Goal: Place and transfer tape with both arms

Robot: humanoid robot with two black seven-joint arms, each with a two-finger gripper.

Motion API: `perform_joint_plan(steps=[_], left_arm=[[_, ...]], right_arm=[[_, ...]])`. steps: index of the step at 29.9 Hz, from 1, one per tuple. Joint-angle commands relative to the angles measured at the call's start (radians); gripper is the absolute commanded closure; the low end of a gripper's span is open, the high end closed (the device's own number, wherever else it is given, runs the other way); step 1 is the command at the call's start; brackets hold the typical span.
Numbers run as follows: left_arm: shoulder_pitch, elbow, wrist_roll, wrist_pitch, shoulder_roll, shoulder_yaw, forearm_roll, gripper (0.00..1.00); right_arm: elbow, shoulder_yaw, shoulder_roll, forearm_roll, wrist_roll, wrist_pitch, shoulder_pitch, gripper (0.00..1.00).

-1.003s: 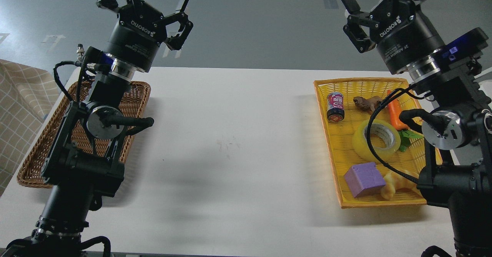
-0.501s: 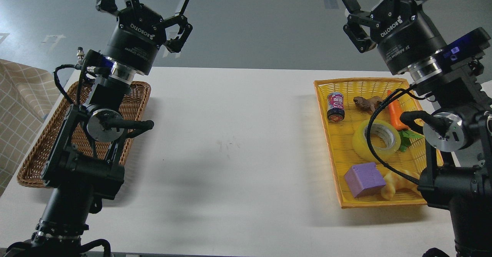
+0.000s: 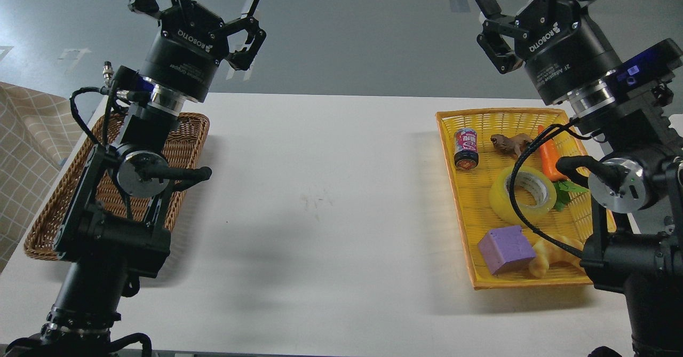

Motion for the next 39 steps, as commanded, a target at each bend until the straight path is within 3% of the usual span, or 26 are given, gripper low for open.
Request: perform_joint_plan(steps=[1, 7, 33, 34, 37, 39], left_arm=[[0.000, -0.001, 0.000, -0.002, 0.001, -0.003, 0.000, 0.02], [0.000, 0.000, -0.034, -0.001, 0.005, 0.000, 0.000, 0.02], [0.030, -0.026, -0.038, 0.006, -0.005, -0.006, 0.001, 0.02], [0.034, -0.043, -0.049, -0.001, -0.001, -0.005, 0.006, 0.02], [0.044, -0.067, -0.152, 0.012, 0.005, 0.002, 0.011, 0.02], [0.044, -0.066, -0.160, 0.015, 0.004, 0.002, 0.009, 0.02]], right_arm=[[0.001, -0.001, 0.000, 0.000, -0.002, 0.001, -0.006, 0.00], [0.001, -0.001, 0.000, 0.000, -0.005, 0.000, -0.014, 0.00], [0.031, -0.001, 0.000, 0.001, -0.011, 0.014, -0.060, 0.00], [0.029, -0.001, 0.000, 0.001, -0.011, 0.014, -0.060, 0.00], [0.029, 0.001, 0.000, 0.001, -0.011, 0.012, -0.060, 0.00], [0.029, 0.001, 0.000, 0.001, -0.011, 0.012, -0.060, 0.00]])
